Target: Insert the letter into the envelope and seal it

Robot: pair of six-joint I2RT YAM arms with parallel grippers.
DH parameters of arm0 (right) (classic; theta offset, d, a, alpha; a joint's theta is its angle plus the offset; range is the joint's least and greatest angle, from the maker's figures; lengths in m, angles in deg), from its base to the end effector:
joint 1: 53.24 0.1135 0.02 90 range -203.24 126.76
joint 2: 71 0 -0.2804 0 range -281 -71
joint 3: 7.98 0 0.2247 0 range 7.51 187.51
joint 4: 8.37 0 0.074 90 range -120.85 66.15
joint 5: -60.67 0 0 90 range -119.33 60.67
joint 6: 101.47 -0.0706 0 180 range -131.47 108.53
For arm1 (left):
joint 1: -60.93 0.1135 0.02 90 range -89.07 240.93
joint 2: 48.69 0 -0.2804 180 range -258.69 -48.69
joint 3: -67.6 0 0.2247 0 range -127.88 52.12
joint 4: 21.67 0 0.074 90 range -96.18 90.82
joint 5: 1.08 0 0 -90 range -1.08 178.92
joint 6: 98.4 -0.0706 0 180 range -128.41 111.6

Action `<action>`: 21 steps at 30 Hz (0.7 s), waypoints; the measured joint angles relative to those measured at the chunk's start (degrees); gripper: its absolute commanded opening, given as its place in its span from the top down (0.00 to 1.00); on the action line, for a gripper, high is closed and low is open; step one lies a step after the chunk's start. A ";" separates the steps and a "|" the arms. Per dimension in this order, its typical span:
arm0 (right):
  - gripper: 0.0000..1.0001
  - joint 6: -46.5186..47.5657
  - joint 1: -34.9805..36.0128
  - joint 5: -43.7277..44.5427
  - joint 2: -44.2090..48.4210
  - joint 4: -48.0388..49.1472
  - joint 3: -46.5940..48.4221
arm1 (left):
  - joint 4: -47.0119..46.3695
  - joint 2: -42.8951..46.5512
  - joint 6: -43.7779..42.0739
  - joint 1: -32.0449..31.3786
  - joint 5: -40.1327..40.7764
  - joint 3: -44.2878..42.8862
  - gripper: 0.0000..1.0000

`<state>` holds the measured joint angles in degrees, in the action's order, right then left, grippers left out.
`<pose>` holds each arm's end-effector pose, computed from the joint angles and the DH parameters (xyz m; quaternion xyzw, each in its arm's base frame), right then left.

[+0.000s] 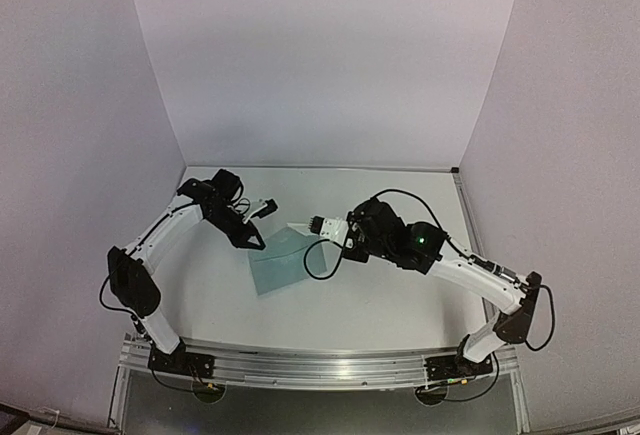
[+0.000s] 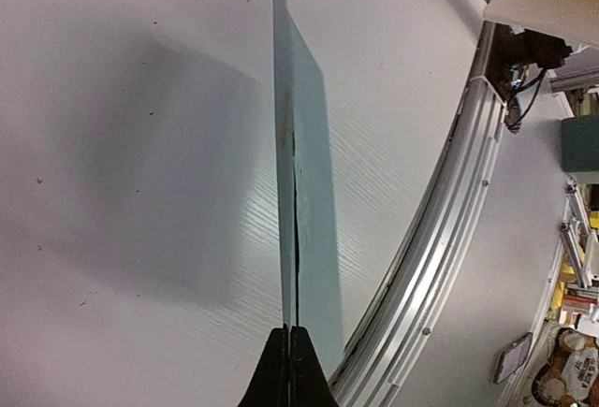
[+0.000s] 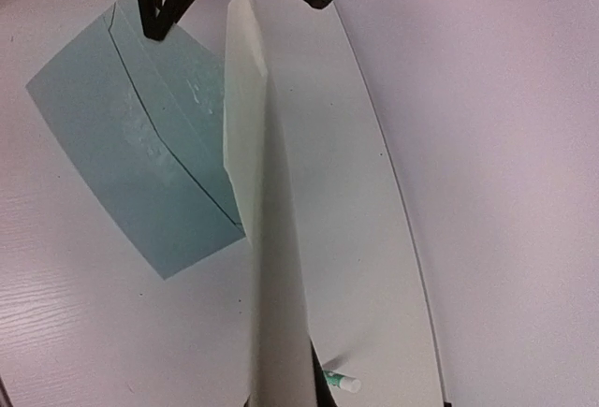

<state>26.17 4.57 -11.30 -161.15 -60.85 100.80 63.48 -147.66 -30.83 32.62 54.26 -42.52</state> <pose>0.2054 0.2853 0.3871 -0.5952 0.6408 -0.0547 0.4818 0.2632 -0.1874 0.3070 0.4425 0.8364 -0.3014 0.1176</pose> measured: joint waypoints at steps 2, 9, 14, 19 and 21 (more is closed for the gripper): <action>1.00 -2.13 -0.24 -1.51 0.00 0.06 -0.31 | 0.51 -1.94 -2.10 0.77 -3.75 0.68 1.00; 1.00 -8.36 -1.30 -7.83 0.00 0.00 -1.84 | 4.74 -15.99 -11.97 1.85 -11.83 0.69 0.99; 1.00 -11.88 -1.86 -11.17 0.00 0.05 -2.22 | 5.39 -26.63 -16.75 3.57 -10.99 -2.43 0.42; 1.00 -13.41 -2.02 -15.28 0.00 0.07 -2.72 | 4.78 -26.04 -18.86 4.24 -8.51 -3.81 0.31; 1.00 -13.42 -2.02 -16.89 0.00 0.04 -3.06 | 4.07 -23.34 -20.07 4.56 -7.46 -3.95 0.25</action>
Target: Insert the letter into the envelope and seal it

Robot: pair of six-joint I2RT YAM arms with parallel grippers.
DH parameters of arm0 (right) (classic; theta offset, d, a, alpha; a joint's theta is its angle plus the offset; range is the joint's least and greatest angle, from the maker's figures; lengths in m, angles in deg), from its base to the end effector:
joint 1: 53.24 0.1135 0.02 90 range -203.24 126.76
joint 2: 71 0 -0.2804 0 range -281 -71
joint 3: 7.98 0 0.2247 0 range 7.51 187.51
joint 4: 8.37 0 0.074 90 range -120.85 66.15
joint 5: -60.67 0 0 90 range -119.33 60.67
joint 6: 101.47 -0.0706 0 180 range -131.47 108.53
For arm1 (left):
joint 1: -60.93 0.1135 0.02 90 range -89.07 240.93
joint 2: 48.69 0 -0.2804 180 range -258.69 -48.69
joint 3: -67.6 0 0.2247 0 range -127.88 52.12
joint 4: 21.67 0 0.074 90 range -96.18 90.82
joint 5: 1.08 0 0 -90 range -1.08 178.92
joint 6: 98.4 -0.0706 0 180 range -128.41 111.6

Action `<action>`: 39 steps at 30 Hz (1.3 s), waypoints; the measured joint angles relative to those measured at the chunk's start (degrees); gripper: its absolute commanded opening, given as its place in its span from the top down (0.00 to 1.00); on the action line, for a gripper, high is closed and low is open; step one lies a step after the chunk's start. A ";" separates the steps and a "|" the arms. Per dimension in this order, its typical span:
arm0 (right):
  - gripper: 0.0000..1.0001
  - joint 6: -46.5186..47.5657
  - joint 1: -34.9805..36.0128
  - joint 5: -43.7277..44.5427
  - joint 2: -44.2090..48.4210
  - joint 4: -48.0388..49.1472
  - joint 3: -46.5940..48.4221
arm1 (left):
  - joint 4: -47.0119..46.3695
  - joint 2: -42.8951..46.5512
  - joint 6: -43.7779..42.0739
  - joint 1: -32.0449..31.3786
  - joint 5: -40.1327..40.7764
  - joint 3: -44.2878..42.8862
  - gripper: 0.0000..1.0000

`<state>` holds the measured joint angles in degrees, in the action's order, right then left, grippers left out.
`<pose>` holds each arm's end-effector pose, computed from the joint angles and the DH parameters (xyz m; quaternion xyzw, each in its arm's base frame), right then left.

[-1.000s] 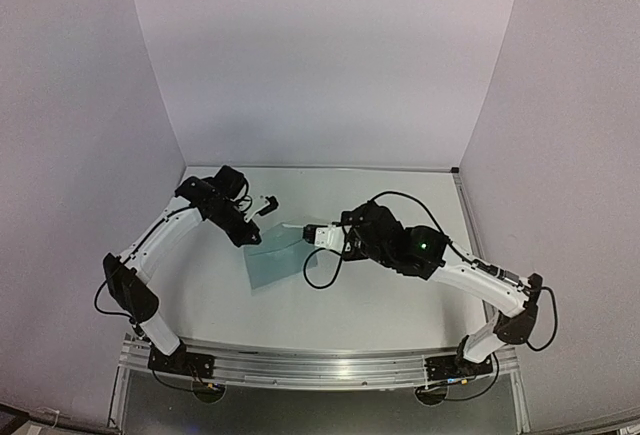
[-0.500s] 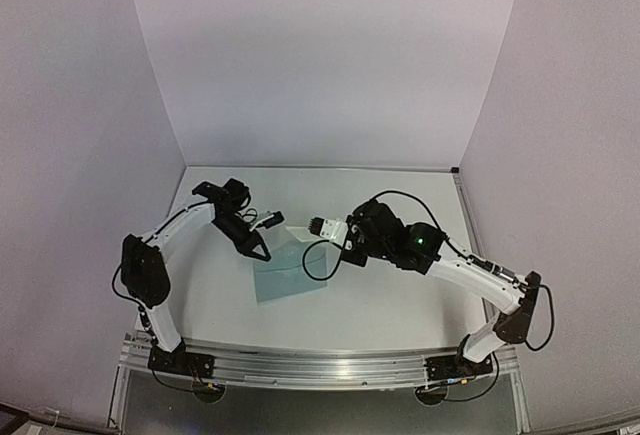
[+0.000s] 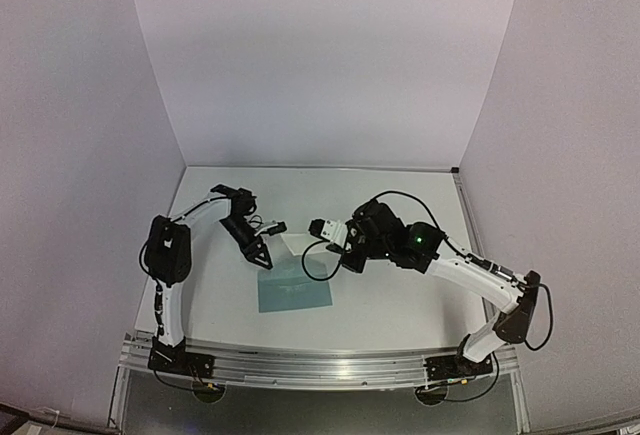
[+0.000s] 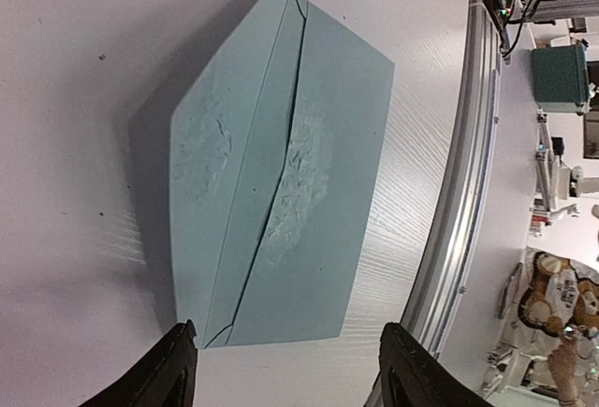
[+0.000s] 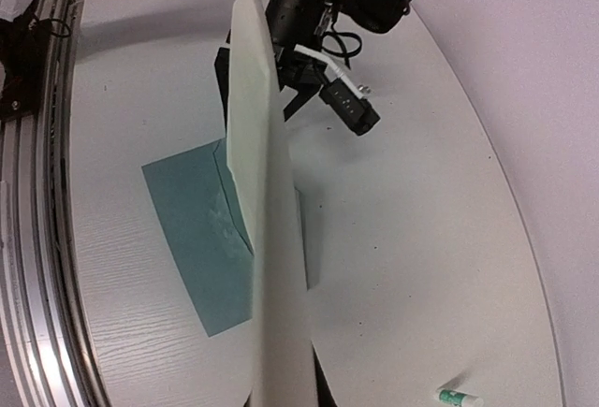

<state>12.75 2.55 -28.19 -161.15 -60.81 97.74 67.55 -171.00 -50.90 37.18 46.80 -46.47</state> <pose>0.1995 0.2910 0.3675 -0.5716 0.6879 0.1131 0.4327 0.3249 -0.1947 0.1930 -0.4893 -0.7927 0.3637 0.0015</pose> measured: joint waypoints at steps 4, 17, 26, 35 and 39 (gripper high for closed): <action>1.00 0.16 0.00 -2.91 0.00 -0.06 -0.25 | -1.00 10.51 -5.77 0.99 -0.10 -0.32 0.09; 1.00 2.71 0.00 -5.19 -7.30 -0.06 5.14 | -6.88 36.23 -5.27 -8.63 -3.01 -6.97 0.01; 1.00 5.97 0.00 -7.84 -8.70 0.10 8.50 | -12.31 33.15 0.29 -13.43 6.82 -3.17 0.27; 1.00 6.64 0.00 -8.71 -9.11 0.33 9.74 | -13.55 32.34 3.47 -16.23 12.51 -2.45 0.84; 1.00 6.60 0.00 -8.65 -9.11 0.50 9.76 | -13.17 32.34 3.50 -16.22 12.68 -1.82 0.99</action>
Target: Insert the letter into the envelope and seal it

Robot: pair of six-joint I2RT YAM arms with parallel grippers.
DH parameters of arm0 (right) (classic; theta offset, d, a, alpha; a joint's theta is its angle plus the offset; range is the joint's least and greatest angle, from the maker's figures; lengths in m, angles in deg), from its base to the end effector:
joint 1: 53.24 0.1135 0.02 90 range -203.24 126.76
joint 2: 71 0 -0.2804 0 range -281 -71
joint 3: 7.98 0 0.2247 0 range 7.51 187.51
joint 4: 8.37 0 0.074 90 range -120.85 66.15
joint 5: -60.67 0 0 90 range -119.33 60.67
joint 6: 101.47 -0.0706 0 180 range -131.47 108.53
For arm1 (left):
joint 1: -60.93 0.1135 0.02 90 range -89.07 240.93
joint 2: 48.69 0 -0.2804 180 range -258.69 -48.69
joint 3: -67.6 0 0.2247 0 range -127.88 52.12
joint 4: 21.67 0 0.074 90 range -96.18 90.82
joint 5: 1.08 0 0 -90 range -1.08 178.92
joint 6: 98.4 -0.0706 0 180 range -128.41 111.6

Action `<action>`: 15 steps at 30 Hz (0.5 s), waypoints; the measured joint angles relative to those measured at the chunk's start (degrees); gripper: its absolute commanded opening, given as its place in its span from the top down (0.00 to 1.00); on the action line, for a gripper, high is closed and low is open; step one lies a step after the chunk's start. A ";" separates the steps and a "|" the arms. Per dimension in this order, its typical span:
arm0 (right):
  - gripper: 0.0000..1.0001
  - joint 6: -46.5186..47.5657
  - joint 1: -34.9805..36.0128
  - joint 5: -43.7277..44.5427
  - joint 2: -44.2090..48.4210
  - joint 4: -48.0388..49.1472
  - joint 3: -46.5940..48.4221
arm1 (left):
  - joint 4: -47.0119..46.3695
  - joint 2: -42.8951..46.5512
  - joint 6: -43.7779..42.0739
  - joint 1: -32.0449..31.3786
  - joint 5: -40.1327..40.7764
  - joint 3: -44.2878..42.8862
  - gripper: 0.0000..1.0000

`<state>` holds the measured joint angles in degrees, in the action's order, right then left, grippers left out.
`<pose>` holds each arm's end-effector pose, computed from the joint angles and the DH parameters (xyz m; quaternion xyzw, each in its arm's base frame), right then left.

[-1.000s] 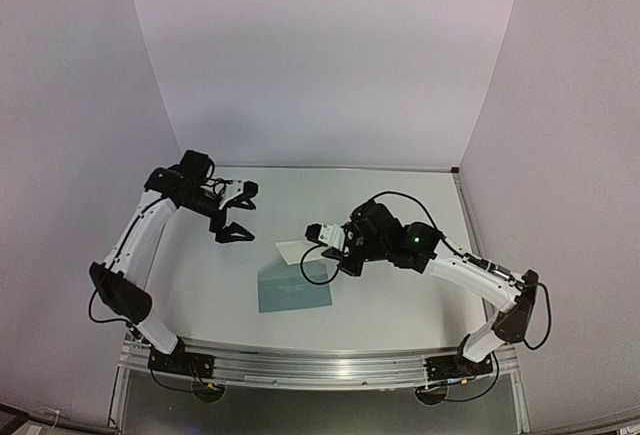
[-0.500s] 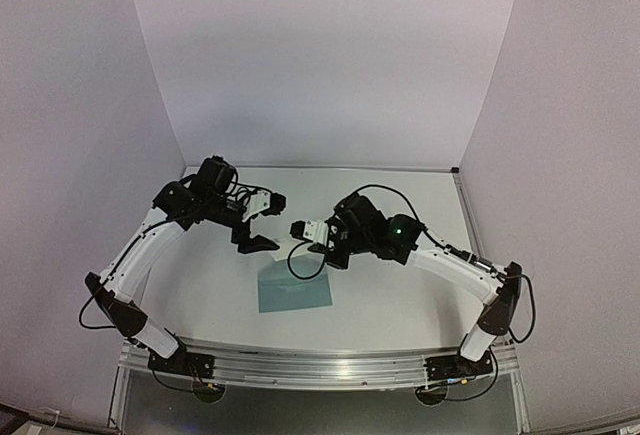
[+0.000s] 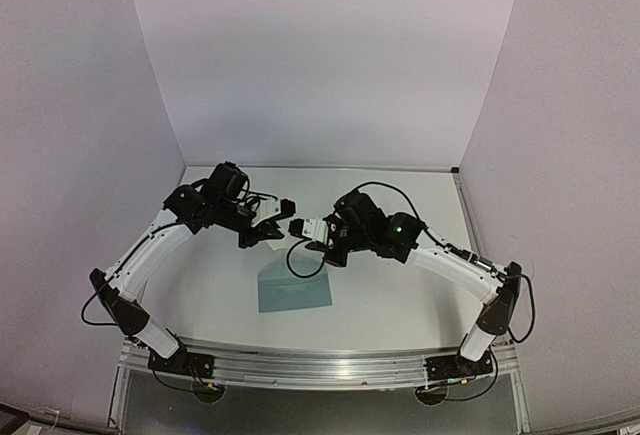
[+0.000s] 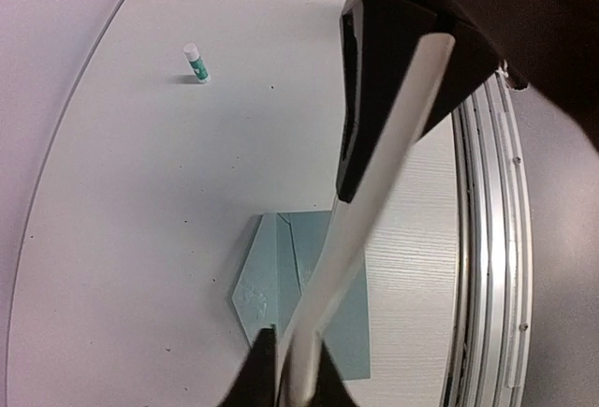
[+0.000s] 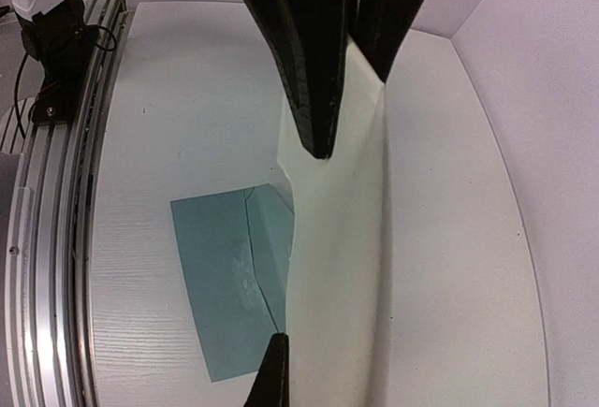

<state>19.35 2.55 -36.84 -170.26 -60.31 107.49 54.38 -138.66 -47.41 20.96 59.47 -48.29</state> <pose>0.2160 0.3341 0.3689 -0.6308 0.6257 0.1553 0.4317 0.2144 -0.2250 0.3881 0.6451 0.6466 -0.2417 0.3277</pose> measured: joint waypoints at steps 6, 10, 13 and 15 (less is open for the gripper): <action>0.36 -1.23 -0.02 0.94 0.00 0.69 0.03 | 0.40 0.26 0.78 0.04 -0.71 0.47 1.00; 0.16 -6.99 -1.34 1.49 0.74 5.91 -1.02 | -3.07 2.02 6.75 2.08 -3.13 2.45 1.00; 0.15 -14.39 -4.77 -0.15 5.15 15.34 -7.91 | -9.65 4.61 14.61 6.46 -6.35 5.16 1.00; 0.15 -19.24 -6.93 -1.05 8.75 21.98 -13.35 | -15.48 6.74 20.49 8.86 -7.36 7.41 1.00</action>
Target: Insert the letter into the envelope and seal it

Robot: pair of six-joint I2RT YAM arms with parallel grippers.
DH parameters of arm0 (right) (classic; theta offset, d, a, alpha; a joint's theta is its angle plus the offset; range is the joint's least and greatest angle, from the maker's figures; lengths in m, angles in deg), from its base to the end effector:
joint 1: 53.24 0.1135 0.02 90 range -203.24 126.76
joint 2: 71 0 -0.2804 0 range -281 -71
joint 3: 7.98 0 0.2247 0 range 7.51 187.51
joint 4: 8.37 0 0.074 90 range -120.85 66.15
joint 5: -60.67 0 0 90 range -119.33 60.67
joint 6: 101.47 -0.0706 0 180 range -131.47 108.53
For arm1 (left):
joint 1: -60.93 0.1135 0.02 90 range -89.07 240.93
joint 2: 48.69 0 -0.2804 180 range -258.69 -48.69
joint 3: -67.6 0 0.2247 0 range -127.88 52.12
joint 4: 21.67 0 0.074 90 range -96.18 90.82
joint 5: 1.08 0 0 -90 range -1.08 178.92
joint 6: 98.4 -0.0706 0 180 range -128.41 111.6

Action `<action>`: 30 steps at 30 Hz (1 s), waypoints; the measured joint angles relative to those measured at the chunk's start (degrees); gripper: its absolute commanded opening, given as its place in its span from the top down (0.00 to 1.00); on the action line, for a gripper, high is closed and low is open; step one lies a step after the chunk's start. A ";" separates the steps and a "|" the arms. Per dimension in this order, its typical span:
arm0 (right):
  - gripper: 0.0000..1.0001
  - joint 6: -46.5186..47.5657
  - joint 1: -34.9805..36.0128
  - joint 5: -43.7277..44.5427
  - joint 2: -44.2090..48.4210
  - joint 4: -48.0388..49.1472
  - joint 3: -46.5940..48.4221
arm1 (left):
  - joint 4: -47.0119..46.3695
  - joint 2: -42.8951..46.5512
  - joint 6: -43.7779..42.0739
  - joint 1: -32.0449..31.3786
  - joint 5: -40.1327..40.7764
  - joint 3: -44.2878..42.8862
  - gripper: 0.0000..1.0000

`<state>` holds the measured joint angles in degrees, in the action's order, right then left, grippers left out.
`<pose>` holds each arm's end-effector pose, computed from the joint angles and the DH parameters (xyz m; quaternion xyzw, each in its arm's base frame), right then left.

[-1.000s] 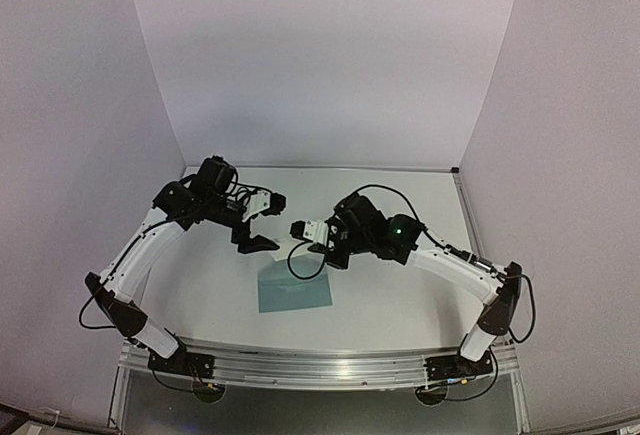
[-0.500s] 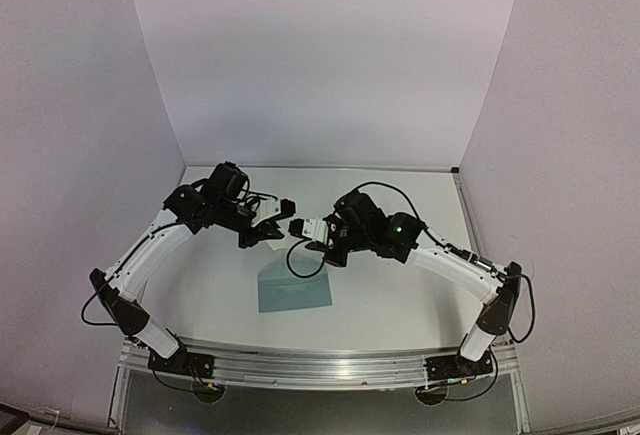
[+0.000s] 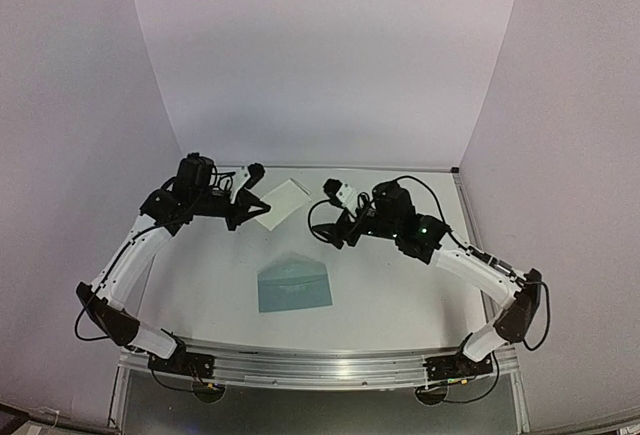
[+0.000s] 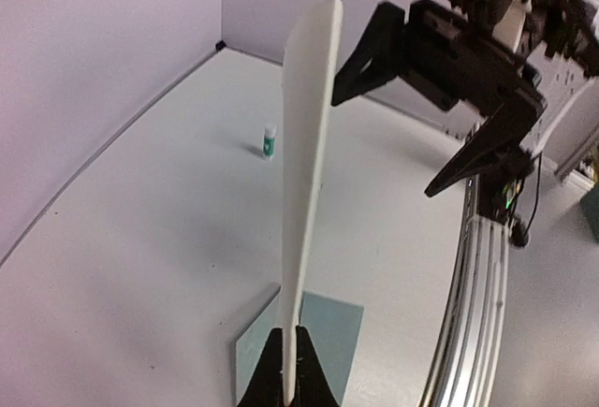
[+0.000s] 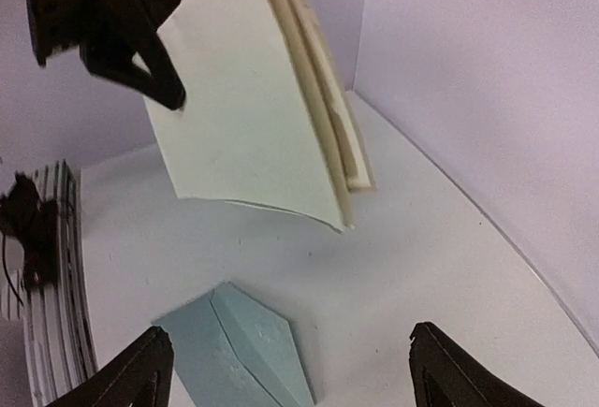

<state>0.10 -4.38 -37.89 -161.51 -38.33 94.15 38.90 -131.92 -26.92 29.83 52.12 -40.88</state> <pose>0.2415 0.2924 0.3939 -0.4446 0.6767 0.2440 0.5338 0.2322 -0.1895 0.4123 0.4853 0.7043 -0.3264 0.4024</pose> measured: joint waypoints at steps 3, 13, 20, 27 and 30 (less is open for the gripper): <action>0.16 -7.84 -1.29 -1.61 2.85 10.98 -4.81 | -9.97 3.90 9.59 0.75 -1.17 4.61 1.00; 0.24 -29.84 -0.22 -6.49 -7.45 40.84 -3.60 | -34.07 10.40 30.70 0.14 -4.08 13.05 1.00; 0.52 -34.32 -0.22 -11.37 -12.65 45.65 1.39 | -38.54 10.44 35.20 0.14 -5.98 15.12 1.00; 1.00 -35.58 -0.22 -16.06 -12.69 49.30 3.84 | -39.48 10.44 36.55 0.12 -7.68 15.53 1.00; 1.00 -35.91 -0.22 -17.33 -12.69 49.92 4.36 | -39.79 10.44 36.62 0.13 -8.07 15.53 0.75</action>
<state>-35.80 -4.60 -55.22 -174.19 11.59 98.51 -0.89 -121.48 9.70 29.95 44.05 -25.35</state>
